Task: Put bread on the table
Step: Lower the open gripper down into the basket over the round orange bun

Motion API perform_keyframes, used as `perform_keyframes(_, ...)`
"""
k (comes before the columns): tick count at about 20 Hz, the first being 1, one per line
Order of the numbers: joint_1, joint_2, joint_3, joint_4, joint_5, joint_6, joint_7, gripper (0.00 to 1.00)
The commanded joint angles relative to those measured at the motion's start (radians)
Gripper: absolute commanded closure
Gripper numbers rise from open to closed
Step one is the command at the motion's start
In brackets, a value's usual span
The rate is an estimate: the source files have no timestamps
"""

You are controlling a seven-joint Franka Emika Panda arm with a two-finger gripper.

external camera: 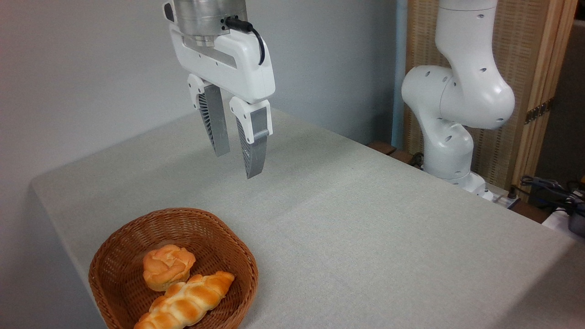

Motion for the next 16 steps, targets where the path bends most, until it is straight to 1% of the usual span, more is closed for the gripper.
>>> perform_keyframes(1,0.012,-0.005,-0.007,0.005,-0.017,-0.036,-0.007,0.00)
perform_keyframes(9,0.012,-0.003,-0.008,0.005,-0.018,-0.034,-0.008,0.00)
perform_keyframes(12,0.002,0.008,-0.011,0.003,-0.018,-0.008,-0.013,0.00)
perform_keyframes(14,0.000,0.035,-0.037,-0.001,-0.017,0.079,-0.013,0.00)
perform_keyframes(16,0.000,0.070,-0.045,-0.002,-0.017,0.160,-0.013,0.00)
